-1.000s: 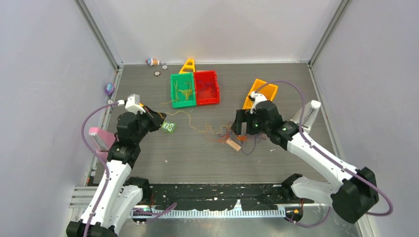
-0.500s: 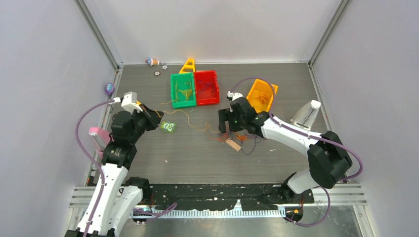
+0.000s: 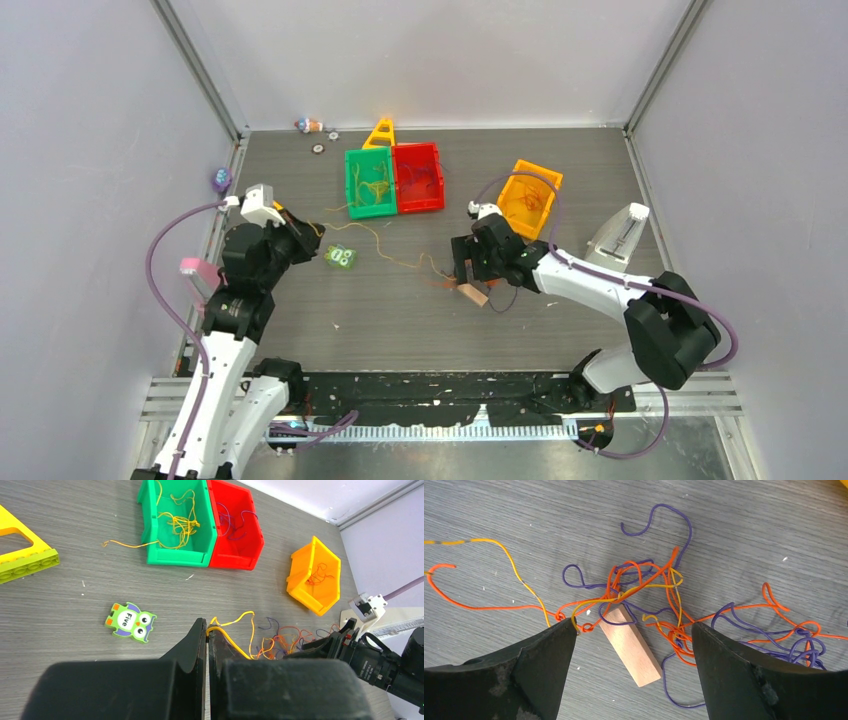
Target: Untangle the cables
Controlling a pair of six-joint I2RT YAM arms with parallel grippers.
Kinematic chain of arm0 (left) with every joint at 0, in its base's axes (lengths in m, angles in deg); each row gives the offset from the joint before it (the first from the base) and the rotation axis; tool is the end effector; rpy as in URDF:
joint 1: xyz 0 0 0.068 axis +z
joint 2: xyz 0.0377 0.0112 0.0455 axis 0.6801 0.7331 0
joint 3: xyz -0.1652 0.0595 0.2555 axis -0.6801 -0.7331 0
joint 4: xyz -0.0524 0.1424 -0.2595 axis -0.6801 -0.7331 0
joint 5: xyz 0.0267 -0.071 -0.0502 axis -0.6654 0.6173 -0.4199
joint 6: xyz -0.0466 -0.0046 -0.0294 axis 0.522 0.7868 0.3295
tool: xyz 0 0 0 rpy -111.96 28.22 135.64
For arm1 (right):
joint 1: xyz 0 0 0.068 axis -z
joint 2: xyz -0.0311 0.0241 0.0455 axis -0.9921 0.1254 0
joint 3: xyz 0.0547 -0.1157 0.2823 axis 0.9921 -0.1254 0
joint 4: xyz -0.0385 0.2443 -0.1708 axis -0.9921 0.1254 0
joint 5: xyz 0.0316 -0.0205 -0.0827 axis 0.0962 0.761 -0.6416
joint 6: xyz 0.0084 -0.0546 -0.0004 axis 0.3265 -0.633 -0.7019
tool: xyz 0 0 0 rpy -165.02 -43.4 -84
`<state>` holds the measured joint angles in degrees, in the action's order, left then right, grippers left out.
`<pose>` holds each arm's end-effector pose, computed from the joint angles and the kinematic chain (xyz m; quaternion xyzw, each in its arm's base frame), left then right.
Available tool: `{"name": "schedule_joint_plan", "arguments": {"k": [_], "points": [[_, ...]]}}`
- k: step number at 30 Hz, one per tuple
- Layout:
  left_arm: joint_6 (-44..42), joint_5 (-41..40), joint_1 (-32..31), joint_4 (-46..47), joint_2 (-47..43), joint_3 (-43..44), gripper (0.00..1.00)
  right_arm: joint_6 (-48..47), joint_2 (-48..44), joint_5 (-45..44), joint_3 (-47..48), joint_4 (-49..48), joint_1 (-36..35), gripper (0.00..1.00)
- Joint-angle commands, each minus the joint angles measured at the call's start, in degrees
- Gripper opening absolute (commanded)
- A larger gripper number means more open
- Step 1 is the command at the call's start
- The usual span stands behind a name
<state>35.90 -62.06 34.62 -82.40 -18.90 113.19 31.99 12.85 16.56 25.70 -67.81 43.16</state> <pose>0.1726 -0.0294 0.3467 -0.1309 0.7845 -0.2524 0.5511 0.2493 0.2003 0.2148 -0.1255 0.9274 0.1260 0.3292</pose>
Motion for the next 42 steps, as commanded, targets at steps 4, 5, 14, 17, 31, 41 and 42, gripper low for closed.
{"name": "schedule_joint_plan", "arguments": {"k": [4,5,14,17,31,41,42], "points": [[-1.6,-1.9,0.1,0.3,-0.2,2.6,0.0,0.6,-0.2,-2.9,-0.1,-3.2,-0.2,0.94],[-1.6,-2.1,0.1,0.2,0.0,2.5,0.0,0.7,-0.8,-3.3,0.1,-3.1,-0.1,0.95],[-1.2,-1.3,0.1,1.5,1.8,1.6,0.0,-1.7,-10.7,-2.7,1.0,1.5,0.0,0.95],[-1.6,-2.3,0.1,1.2,1.5,1.6,0.0,-1.3,-14.1,-2.2,-0.6,1.5,0.1,0.95],[-3.5,-4.2,0.1,-1.3,0.6,3.1,0.0,-1.5,-5.9,-3.9,-1.6,-2.9,0.1,0.95],[-4.0,-4.9,0.1,-1.6,0.5,2.8,0.0,-0.2,6.5,-0.7,2.2,-10.5,-0.7,0.95],[-4.0,-5.0,0.1,-1.6,0.5,2.8,0.0,-0.2,7.2,-0.7,2.6,-10.6,-1.0,0.95]]}}
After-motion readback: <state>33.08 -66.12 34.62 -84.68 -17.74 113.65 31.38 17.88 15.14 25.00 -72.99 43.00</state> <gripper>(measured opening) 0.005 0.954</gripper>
